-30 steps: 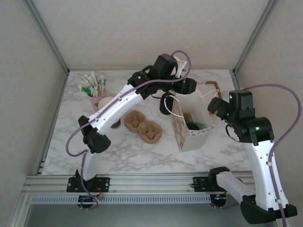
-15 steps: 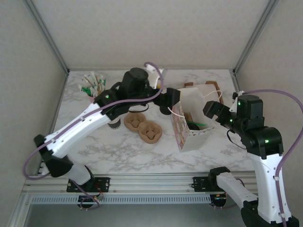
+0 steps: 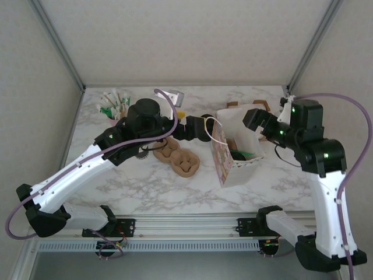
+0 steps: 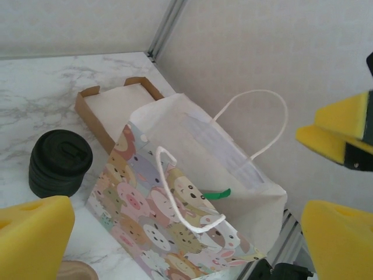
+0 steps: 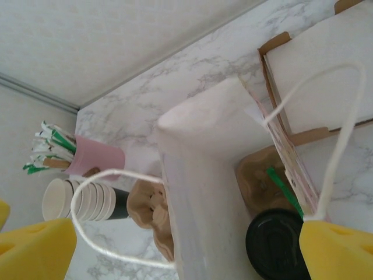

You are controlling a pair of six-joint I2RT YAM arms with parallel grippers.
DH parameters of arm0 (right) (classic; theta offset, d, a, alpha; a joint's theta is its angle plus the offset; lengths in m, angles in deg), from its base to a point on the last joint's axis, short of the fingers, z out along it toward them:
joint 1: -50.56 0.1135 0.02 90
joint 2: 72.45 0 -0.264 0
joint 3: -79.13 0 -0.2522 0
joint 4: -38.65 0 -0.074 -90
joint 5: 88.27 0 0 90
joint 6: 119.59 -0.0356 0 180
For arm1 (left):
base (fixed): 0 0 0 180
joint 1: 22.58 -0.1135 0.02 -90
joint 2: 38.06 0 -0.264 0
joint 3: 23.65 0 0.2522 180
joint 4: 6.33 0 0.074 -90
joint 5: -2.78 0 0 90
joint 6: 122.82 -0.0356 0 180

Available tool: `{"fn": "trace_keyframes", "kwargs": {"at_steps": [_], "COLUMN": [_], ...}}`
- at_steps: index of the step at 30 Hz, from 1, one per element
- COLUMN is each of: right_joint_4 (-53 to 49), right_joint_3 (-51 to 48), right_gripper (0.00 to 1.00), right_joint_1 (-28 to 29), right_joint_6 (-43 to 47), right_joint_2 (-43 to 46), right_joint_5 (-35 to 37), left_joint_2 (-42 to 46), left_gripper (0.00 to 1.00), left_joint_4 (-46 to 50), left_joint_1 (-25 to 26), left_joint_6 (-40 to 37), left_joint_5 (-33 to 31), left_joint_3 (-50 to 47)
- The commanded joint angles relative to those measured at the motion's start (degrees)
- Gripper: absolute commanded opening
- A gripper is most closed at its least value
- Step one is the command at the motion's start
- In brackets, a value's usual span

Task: Pack the takeout coffee

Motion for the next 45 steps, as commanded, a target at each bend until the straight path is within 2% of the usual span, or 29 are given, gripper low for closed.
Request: {"fn": "trace_keyframes", "kwargs": {"at_steps": [1, 5, 9, 18, 20, 24, 30, 39, 45], "right_joint_4": [1.1, 0.4, 0.9, 1.9, 2.9, 2.1, 1.9, -0.9, -3.3], "right_joint_3": [5.1, 11.1, 14.9, 17.0, 17.3, 19.9, 22.4, 28.4, 32.7], "right_gripper": [0.99, 0.99, 0.99, 0.99, 0.99, 0.98, 0.86, 0.57, 0.53], "right_joint_1": [-0.9, -3.7, -8.2, -18.4, -19.3, -19.4, -19.2, -18.0, -15.5], "right_joint_6": [0.8, 1.4, 1.3, 1.6, 2.8, 4.3, 5.9, 10.9, 14.2], "right_joint_2": [-3.3, -8.9, -14.2, -26.2, -29.3, -36.2, -46.1, -59.4, -66.8], "right_joint_5": [2.4, 3.0, -0.1, -4.1, -5.7, -4.2, -3.5, 0.1, 4.7], "left_joint_2": [-0.8, -4.1, -8.0, -18.5, -21.4, -26.4, -32.4, -38.1, -40.0], "left_gripper": [1.00, 1.00, 1.00, 1.00, 1.00, 1.00, 1.00, 1.00, 1.00], "left_joint_4": [-2.9, -3.6, -4.8, -5.5, -5.1, -4.6, -3.0, 1.0, 2.9], "left_joint_1": [-2.0, -5.8, -9.9, -17.7, -18.6, -19.2, -19.2, -19.3, -19.4], "left_joint_6": [0.4, 0.9, 2.1, 4.2, 4.1, 3.8, 3.4, 2.7, 2.3], "left_joint_5": [2.0, 6.0, 10.4, 16.6, 16.7, 16.9, 18.0, 18.7, 18.4], "left_joint_3": [-0.3, 1.0, 2.8, 8.6, 11.0, 14.8, 19.9, 26.1, 28.6]}}
